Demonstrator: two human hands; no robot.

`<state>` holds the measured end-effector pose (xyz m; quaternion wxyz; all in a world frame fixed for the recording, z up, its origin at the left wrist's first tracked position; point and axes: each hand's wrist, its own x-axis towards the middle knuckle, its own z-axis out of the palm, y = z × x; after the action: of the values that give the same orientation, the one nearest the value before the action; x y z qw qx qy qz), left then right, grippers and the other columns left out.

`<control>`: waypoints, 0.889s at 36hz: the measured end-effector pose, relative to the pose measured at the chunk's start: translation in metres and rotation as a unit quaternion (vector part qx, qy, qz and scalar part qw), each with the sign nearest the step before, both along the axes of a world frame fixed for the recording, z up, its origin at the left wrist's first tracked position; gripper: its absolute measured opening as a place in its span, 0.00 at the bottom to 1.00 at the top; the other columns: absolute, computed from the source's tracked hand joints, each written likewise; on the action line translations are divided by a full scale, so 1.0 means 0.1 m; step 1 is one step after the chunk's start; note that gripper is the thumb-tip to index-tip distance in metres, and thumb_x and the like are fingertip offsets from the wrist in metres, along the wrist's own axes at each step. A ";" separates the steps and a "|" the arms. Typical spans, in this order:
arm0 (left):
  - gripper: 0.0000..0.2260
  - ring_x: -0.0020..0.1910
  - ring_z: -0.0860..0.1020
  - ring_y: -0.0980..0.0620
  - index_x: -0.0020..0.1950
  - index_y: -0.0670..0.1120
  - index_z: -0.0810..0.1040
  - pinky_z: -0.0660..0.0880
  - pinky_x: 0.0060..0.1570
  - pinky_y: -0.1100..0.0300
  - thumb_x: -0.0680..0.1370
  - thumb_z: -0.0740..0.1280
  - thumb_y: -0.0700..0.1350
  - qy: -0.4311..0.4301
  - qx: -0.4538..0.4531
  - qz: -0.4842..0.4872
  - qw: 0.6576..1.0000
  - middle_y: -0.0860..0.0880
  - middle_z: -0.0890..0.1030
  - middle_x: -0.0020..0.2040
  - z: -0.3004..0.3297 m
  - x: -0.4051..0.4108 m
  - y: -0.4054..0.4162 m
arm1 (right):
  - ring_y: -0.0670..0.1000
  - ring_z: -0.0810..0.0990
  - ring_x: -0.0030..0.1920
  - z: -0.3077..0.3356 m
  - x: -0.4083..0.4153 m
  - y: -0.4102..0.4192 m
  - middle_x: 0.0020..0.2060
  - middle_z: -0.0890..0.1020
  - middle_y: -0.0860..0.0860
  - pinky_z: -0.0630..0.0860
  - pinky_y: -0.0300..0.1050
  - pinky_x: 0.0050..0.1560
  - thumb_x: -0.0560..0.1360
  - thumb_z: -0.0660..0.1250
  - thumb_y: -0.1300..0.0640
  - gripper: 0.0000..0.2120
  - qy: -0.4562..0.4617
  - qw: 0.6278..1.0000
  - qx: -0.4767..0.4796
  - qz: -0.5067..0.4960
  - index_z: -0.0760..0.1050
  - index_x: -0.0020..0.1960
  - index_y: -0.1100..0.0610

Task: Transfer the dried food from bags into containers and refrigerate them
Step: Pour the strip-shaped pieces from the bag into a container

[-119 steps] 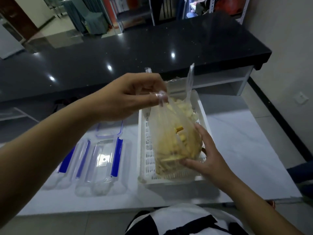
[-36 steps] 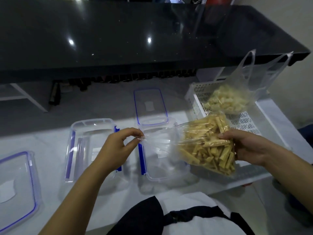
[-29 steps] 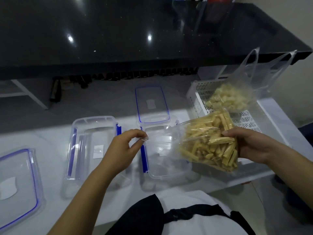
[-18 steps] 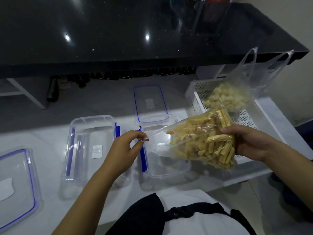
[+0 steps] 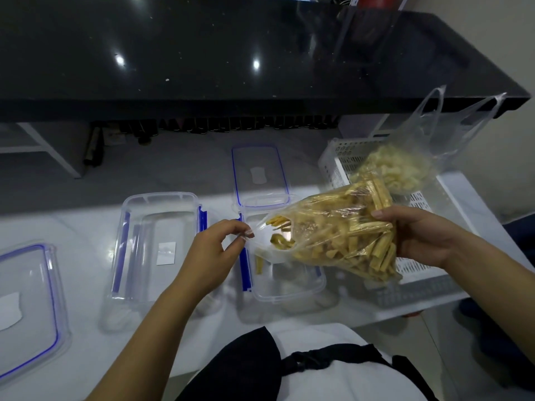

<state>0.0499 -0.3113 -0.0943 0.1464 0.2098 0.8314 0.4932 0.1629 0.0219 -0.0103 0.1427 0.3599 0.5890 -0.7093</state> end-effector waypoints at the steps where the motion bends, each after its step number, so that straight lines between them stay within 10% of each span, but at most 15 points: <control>1: 0.14 0.53 0.74 0.74 0.47 0.65 0.77 0.68 0.45 0.77 0.81 0.68 0.43 0.000 0.002 -0.002 1.000 0.68 0.79 0.49 0.00 0.01 0.00 | 0.57 0.83 0.43 0.00 0.00 0.00 0.46 0.84 0.58 0.82 0.54 0.43 0.66 0.72 0.56 0.18 0.001 1.000 -0.001 0.002 0.82 0.55 0.58; 32: 0.13 0.53 0.74 0.74 0.45 0.65 0.77 0.70 0.40 0.79 0.81 0.67 0.44 -0.021 0.011 0.012 1.000 0.66 0.80 0.49 -0.05 0.08 0.01 | 0.57 0.82 0.49 0.18 -0.08 -0.19 0.51 0.83 0.56 0.79 0.56 0.51 0.63 0.74 0.54 0.25 0.026 0.999 0.021 0.039 0.81 0.60 0.57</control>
<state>0.0580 -0.3099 -0.0992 0.1551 0.1913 0.8250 0.5086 0.1549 0.0034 0.0075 0.1478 0.3210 0.6210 -0.6996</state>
